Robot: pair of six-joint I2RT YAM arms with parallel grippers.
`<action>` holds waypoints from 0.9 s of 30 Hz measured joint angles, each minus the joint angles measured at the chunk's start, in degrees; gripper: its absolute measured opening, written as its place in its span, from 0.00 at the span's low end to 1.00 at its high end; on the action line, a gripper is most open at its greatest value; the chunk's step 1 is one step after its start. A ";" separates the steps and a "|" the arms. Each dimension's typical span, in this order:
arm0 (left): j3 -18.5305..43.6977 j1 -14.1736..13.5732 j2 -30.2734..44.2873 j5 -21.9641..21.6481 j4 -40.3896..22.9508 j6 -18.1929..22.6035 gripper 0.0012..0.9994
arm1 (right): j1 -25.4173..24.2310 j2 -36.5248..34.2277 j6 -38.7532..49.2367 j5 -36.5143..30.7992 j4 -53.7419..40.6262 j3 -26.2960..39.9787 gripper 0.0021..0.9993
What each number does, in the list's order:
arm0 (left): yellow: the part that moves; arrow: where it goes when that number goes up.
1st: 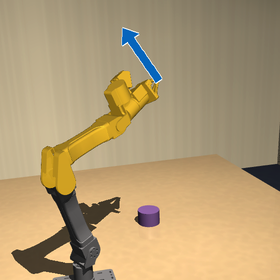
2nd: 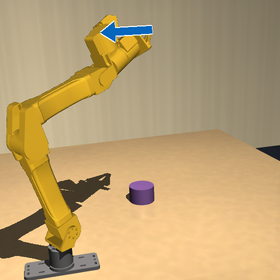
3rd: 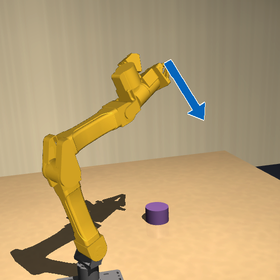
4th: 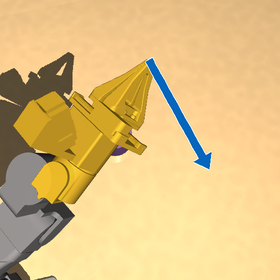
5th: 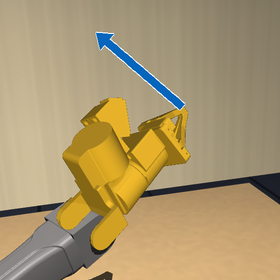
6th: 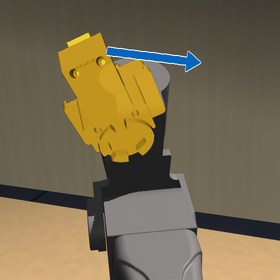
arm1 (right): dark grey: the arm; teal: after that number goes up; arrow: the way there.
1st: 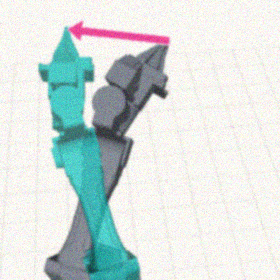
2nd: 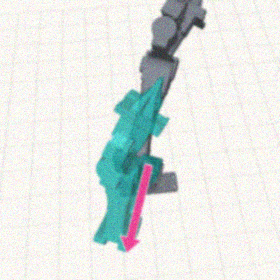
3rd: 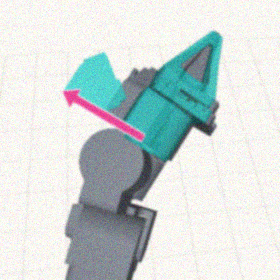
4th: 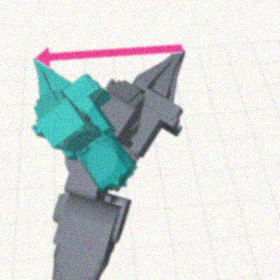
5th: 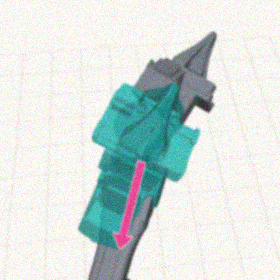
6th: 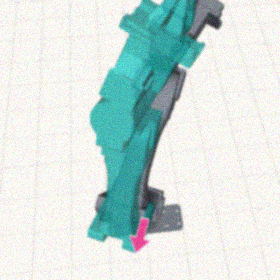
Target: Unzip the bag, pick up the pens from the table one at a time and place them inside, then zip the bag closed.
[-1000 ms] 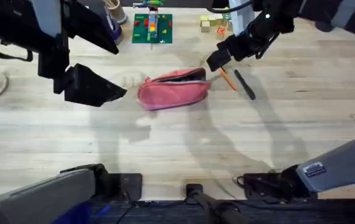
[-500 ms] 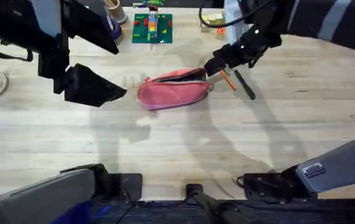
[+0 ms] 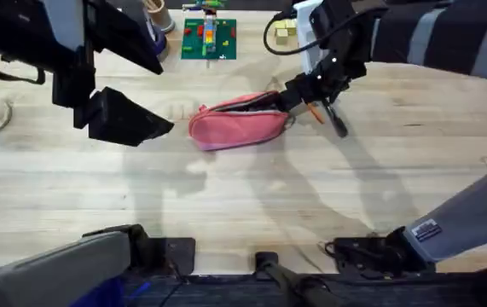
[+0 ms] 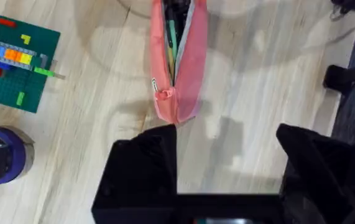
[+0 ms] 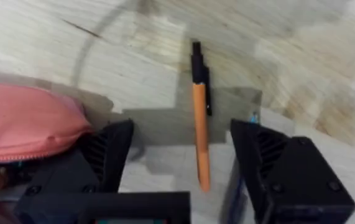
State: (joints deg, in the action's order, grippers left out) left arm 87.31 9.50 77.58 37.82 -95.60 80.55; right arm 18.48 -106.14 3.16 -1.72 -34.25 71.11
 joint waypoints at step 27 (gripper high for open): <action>0.00 0.00 0.00 -0.02 -0.01 0.00 1.00 | 3.23 -0.49 -0.40 -6.10 1.21 0.54 0.03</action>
State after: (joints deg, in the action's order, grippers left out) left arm 87.31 9.50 77.58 37.80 -95.61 80.55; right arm 21.70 -106.63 2.76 -7.82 -33.05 71.65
